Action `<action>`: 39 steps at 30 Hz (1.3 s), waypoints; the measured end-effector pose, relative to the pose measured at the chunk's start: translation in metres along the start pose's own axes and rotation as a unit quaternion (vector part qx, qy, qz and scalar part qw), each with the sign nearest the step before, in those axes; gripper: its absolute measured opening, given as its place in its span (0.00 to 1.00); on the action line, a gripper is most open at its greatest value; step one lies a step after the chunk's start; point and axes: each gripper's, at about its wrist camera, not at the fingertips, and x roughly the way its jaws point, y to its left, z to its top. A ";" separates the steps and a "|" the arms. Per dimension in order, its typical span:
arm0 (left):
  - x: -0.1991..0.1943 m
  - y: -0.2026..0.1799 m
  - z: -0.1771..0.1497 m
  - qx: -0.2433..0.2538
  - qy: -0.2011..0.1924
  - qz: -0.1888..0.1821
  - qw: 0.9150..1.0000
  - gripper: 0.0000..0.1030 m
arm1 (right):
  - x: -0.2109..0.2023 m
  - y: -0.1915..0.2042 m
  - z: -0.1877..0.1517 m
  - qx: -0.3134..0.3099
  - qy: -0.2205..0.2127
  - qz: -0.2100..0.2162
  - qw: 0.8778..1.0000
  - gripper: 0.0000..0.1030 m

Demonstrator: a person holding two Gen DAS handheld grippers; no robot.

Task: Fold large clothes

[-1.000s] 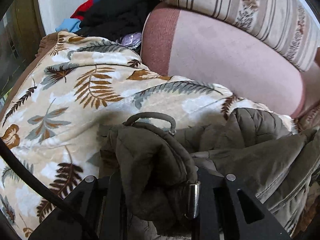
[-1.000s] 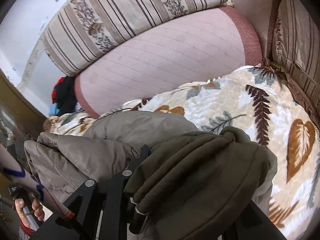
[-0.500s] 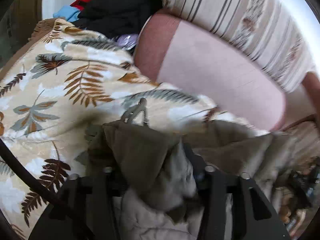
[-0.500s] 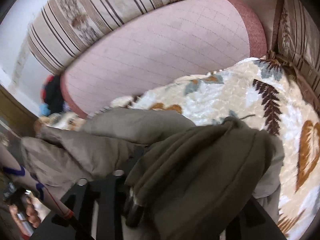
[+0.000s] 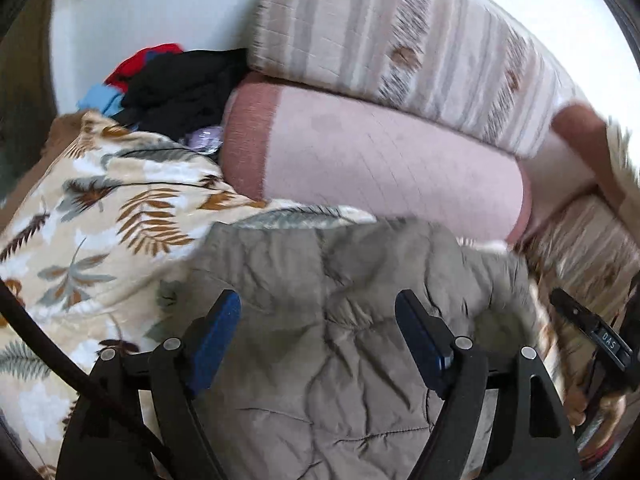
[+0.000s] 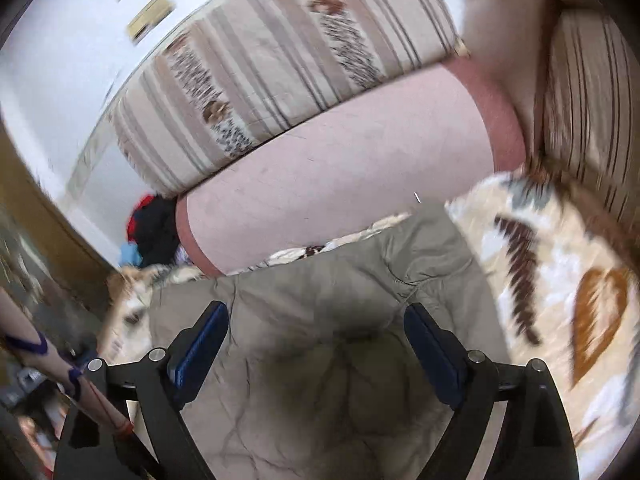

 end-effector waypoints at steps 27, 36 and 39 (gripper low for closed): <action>0.184 -0.014 0.005 0.010 0.064 0.044 0.997 0.88 | 0.152 -0.030 -0.016 -0.049 0.076 -0.056 0.994 0.93; 0.132 0.037 0.006 -0.005 0.043 0.063 0.997 0.87 | 0.113 -0.033 -0.013 -0.079 0.049 -0.110 0.990 0.91; 0.131 0.070 -0.004 0.002 0.047 0.119 0.992 0.87 | 0.098 -0.057 -0.019 -0.062 0.040 -0.132 0.988 0.91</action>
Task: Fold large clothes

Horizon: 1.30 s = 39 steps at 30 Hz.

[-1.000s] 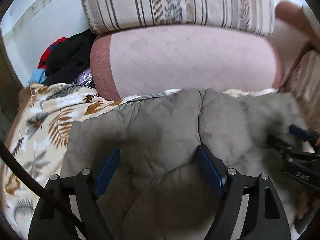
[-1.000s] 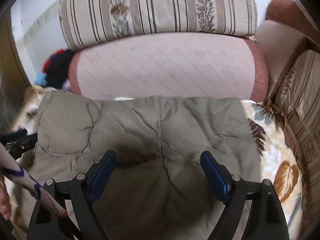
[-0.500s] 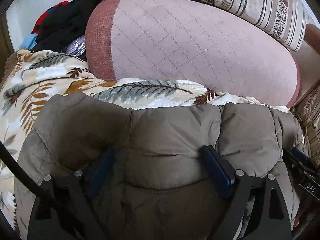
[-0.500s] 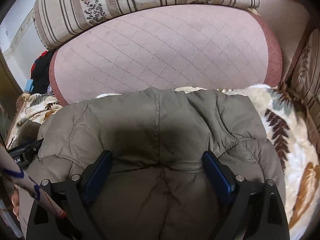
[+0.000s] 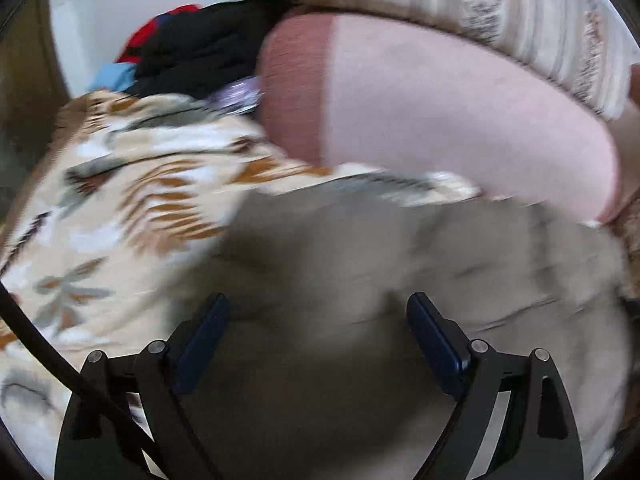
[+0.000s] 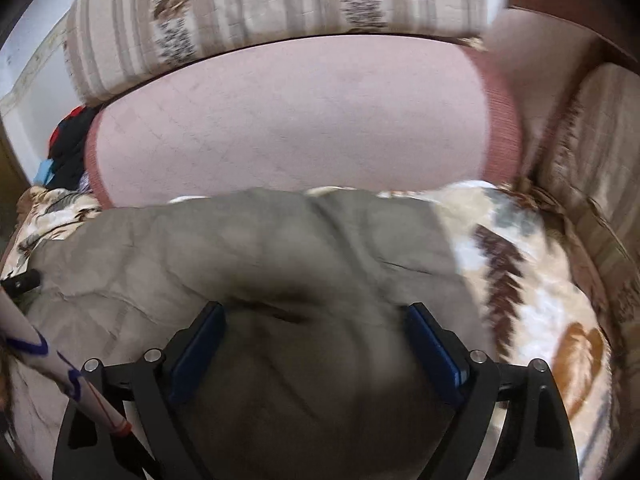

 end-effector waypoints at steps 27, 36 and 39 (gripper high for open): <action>-0.179 0.032 -0.149 0.013 -0.051 0.052 0.997 0.87 | -0.184 -0.038 -0.137 0.053 -0.006 -0.004 0.999 0.90; -0.239 -0.010 -0.222 -0.004 -0.035 -0.007 0.999 0.87 | -0.238 0.027 -0.191 -0.012 -0.040 -0.013 0.999 0.90; -0.250 -0.026 -0.240 0.015 -0.030 -0.013 0.999 0.87 | -0.245 0.039 -0.204 -0.012 -0.029 0.000 0.999 0.90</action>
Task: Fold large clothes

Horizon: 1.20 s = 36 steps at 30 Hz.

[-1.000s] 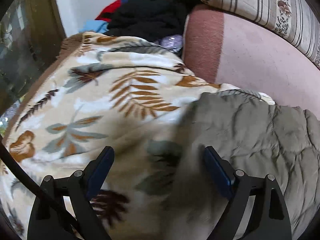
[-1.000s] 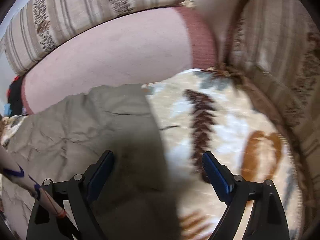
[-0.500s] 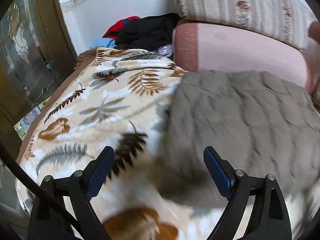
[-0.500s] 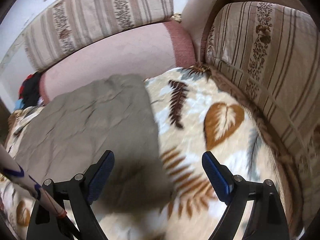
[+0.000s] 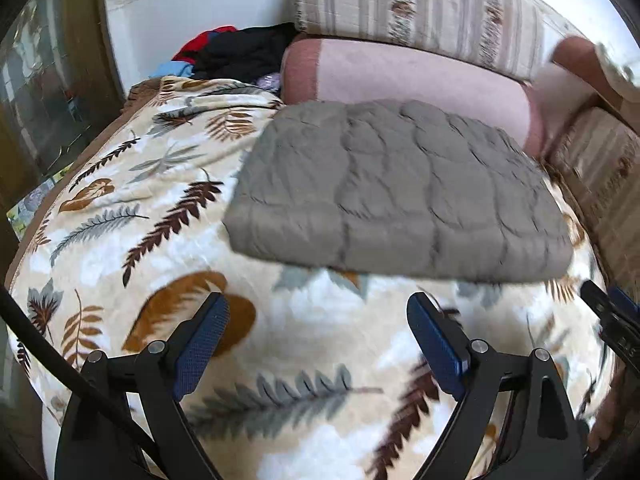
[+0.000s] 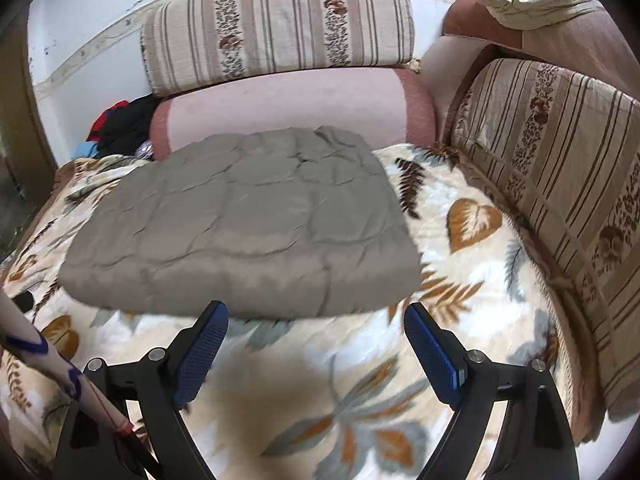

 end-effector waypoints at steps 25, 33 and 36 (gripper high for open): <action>-0.035 -0.029 -0.035 0.049 -0.005 -0.019 0.999 0.87 | -0.013 0.016 -0.037 -0.019 0.021 -0.038 0.999 0.90; -0.031 -0.029 -0.035 0.048 0.001 -0.022 0.999 0.87 | -0.012 0.018 -0.039 -0.027 0.023 -0.044 0.998 0.90; -0.028 -0.030 -0.035 0.048 0.005 -0.022 0.999 0.87 | -0.010 0.019 -0.039 -0.029 0.025 -0.047 0.998 0.90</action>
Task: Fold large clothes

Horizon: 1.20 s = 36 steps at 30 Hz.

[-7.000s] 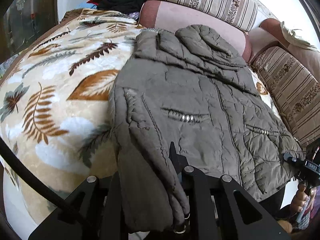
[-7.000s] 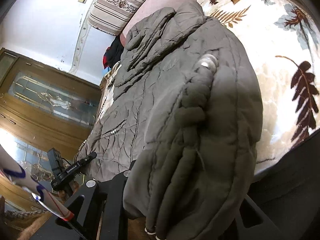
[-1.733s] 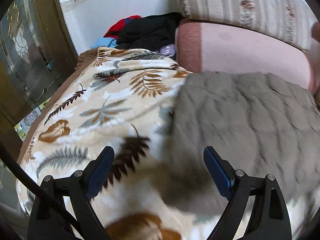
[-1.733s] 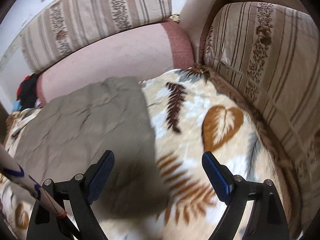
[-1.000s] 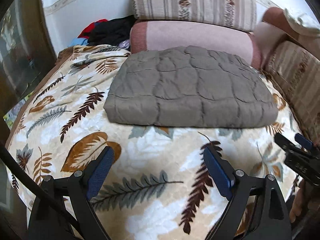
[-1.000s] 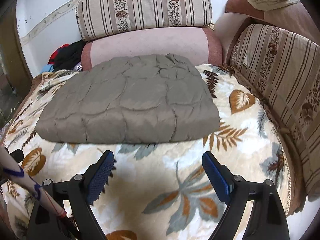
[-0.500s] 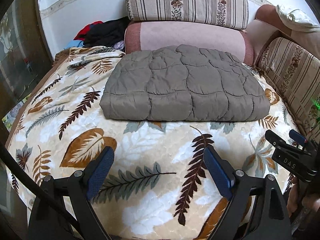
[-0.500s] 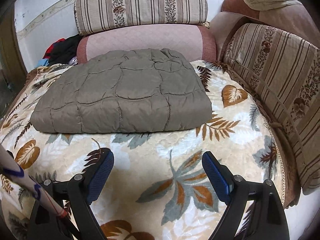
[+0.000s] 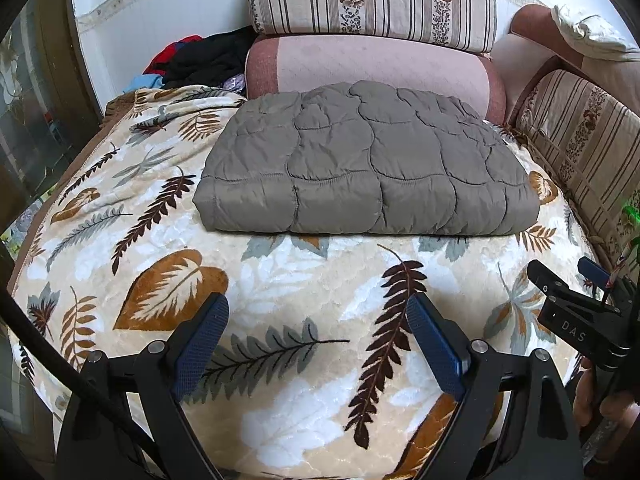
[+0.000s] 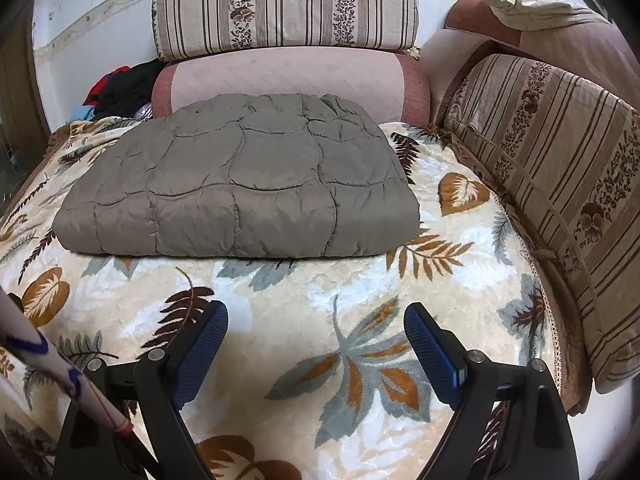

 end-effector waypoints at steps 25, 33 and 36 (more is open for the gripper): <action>0.016 -0.004 -0.002 0.007 0.018 -0.003 1.000 0.87 | 0.022 -0.004 -0.005 -0.007 0.031 -0.016 0.999 0.90; 0.018 -0.007 -0.002 0.009 0.021 -0.003 1.000 0.87 | 0.025 -0.005 -0.006 -0.007 0.035 -0.018 0.999 0.90; 0.018 -0.007 -0.002 0.008 0.022 -0.002 1.000 0.87 | 0.025 -0.004 -0.006 -0.010 0.036 -0.020 0.999 0.90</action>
